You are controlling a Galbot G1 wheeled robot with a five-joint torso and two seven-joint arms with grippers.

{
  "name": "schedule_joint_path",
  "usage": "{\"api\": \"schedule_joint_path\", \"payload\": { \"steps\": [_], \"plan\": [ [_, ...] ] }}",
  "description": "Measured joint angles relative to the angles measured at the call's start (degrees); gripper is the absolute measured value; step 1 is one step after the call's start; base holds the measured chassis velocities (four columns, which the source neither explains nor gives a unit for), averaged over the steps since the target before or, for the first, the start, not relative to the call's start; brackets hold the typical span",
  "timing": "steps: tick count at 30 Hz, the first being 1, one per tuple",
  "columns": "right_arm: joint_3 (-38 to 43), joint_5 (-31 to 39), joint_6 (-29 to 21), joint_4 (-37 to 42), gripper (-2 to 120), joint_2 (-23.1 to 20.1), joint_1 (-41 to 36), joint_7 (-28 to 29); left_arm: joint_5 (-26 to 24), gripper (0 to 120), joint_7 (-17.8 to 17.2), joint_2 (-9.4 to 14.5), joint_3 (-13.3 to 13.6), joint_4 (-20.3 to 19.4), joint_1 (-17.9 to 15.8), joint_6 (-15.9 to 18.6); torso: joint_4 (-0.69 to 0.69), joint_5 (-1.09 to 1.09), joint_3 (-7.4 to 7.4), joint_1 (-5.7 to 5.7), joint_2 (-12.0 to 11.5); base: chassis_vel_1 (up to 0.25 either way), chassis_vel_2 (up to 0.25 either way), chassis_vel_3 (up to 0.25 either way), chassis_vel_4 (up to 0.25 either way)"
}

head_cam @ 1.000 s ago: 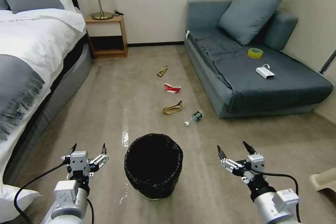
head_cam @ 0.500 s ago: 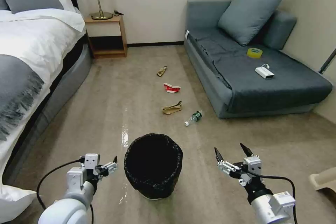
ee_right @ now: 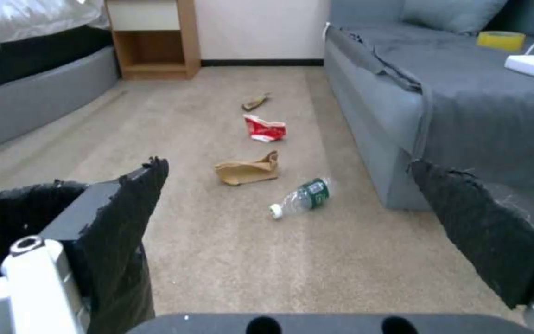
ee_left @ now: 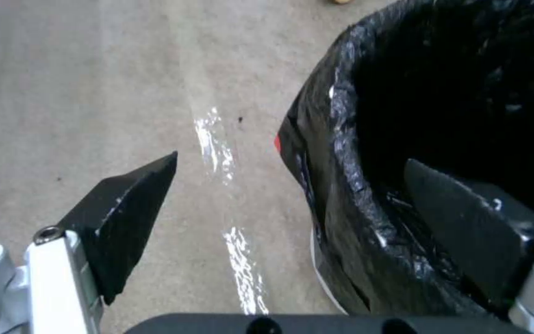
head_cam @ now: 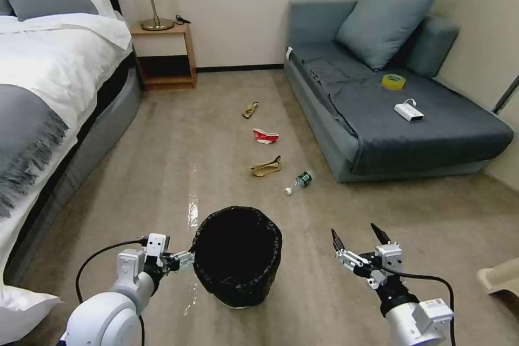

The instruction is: Pick up the trash bin, then pick up the garbage on the floor and place it into the trash bin.

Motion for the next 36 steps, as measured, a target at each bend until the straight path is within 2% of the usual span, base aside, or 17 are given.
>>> {"api": "schedule_joint_path", "payload": {
  "steps": [13,17,18,21,24,26,27,36],
  "plan": [
    [0.62,-0.09,-0.05,-1.19,100,-0.23,0.38,0.48,-0.76,97,2.36,0.59,2.95,5.04,-3.6,0.4,0.0,0.0,0.0,0.0,0.0,0.0,0.0,0.0,0.0],
    [0.65,-0.21,0.02,-1.23,100,-0.49,0.31,0.5,-0.49,80,3.24,0.34,3.62,6.34,-3.9,0.2,0.0,0.0,0.0,0.0,0.0,0.0,0.0,0.0,0.0],
    [0.65,-0.21,0.02,-1.23,100,-0.49,0.31,0.5,-0.49,80,3.24,0.34,3.62,6.34,-3.9,0.2,0.0,0.0,0.0,0.0,0.0,0.0,0.0,0.0,0.0],
    [0.51,-0.57,0.03,-1.21,100,-0.33,0.24,0.5,-0.32,65,4.19,0.23,3.68,6.78,-3.9,-0.17,0.0,0.0,0.0,0.0,0.0,0.0,0.0,0.0,0.0],
    [0.47,-0.76,0.09,-1.18,100,-0.24,0.16,0.49,-0.22,58,4.74,0.21,3.68,6.9,-3.88,-0.43,0.0,0.0,0.0,0.0,0.0,0.0,0.0,0.0,0.0],
    [0.45,-1.02,0.17,-1.13,100,-0.12,0.09,0.5,-0.12,47,5.41,0.2,3.72,6.99,-3.82,-0.74,0.0,0.0,0.0,0.0,0.0,0.0,0.0,0.0,0.0],
    [0.45,-1.02,0.17,-1.13,100,-0.12,0.09,0.5,-0.12,47,5.41,0.2,3.72,6.99,-3.82,-0.74,0.0,0.0,0.0,0.0,0.0,0.0,0.0,0.0,0.0],
    [0.44,-2.17,0.66,-0.82,100,0.86,-0.46,0.5,-0.87,11,6.59,-0.09,3.47,6.84,-2.8,-1.6,0.0,0.0,0.0,0.0,0.0,0.0,0.0,0.0,0.0]
  ]
}}
